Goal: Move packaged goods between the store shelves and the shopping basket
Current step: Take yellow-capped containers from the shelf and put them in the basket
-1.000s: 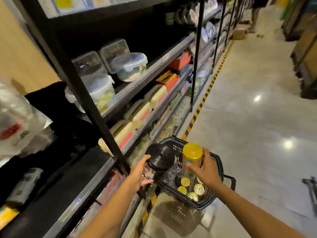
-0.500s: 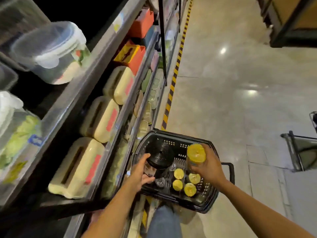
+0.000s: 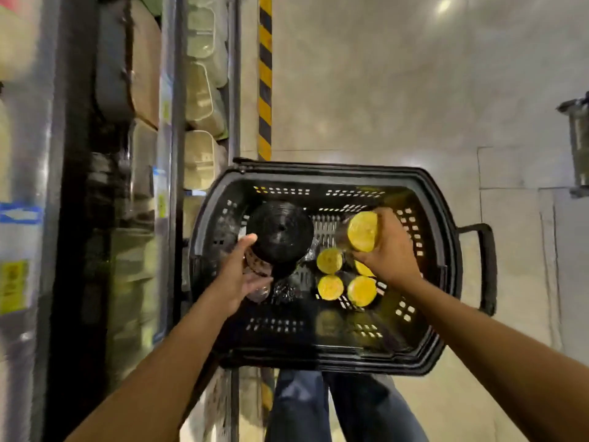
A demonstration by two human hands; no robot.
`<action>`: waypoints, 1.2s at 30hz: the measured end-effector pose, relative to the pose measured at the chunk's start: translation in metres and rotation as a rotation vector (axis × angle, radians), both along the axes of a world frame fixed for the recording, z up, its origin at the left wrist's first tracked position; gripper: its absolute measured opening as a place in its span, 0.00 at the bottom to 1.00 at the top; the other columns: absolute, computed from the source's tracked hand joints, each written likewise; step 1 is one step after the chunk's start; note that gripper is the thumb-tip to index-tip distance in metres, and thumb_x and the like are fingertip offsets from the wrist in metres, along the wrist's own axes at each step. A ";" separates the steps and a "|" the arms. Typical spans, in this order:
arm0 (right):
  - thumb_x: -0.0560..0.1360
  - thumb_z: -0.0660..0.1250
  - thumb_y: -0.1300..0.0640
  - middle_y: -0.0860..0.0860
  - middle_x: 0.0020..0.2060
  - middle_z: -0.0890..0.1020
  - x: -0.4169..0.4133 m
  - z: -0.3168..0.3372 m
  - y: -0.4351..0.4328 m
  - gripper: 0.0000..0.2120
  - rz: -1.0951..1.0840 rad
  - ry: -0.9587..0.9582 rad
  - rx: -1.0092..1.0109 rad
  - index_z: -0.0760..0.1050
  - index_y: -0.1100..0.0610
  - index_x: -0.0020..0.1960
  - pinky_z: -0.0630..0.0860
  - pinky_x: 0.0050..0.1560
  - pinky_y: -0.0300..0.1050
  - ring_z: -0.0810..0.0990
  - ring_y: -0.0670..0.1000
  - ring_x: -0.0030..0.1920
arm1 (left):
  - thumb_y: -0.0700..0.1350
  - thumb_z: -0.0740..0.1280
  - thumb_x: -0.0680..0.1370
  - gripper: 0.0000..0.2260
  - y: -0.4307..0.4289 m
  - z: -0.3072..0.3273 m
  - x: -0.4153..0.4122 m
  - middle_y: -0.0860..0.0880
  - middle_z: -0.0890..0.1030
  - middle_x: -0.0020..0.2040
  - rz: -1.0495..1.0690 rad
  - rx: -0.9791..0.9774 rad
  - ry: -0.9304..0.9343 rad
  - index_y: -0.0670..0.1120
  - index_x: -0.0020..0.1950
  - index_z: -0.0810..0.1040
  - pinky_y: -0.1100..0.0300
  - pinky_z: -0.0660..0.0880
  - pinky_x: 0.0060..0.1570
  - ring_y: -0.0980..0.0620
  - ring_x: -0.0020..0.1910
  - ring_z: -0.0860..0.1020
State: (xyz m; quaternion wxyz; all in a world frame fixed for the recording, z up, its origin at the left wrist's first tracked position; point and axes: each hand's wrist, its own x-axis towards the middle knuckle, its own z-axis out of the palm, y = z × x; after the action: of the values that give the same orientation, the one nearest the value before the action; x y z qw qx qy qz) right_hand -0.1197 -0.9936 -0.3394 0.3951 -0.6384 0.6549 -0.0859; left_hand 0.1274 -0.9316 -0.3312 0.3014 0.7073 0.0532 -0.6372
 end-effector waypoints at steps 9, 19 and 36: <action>0.64 0.78 0.53 0.55 0.55 0.75 0.017 -0.132 -0.007 0.31 0.021 0.073 0.054 0.66 0.58 0.59 0.67 0.48 0.45 0.75 0.57 0.54 | 0.52 0.60 0.79 0.19 -0.009 -0.099 0.006 0.46 0.78 0.53 -0.055 -0.076 0.018 0.47 0.68 0.68 0.47 0.76 0.55 0.47 0.49 0.79; 0.67 0.74 0.46 0.57 0.63 0.74 0.034 -0.193 -0.006 0.37 0.350 0.441 0.058 0.62 0.53 0.70 0.67 0.58 0.51 0.67 0.59 0.64 | 0.52 0.58 0.80 0.08 -0.020 -0.132 0.002 0.50 0.76 0.52 -0.103 -0.130 0.014 0.52 0.55 0.72 0.49 0.75 0.55 0.46 0.50 0.79; 0.73 0.62 0.36 0.55 0.72 0.64 0.014 -0.218 0.005 0.42 0.390 0.599 0.098 0.49 0.55 0.77 0.61 0.65 0.54 0.57 0.61 0.70 | 0.53 0.60 0.79 0.17 -0.012 -0.162 -0.004 0.48 0.75 0.57 -0.059 -0.104 0.022 0.50 0.66 0.67 0.52 0.77 0.51 0.45 0.55 0.78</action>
State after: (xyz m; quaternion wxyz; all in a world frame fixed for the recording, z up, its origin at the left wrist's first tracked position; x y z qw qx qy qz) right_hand -0.1053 -0.9885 -0.5571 0.2248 -0.7285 0.6108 0.2138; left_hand 0.1234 -0.9438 -0.4934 0.3183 0.6849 0.0023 -0.6555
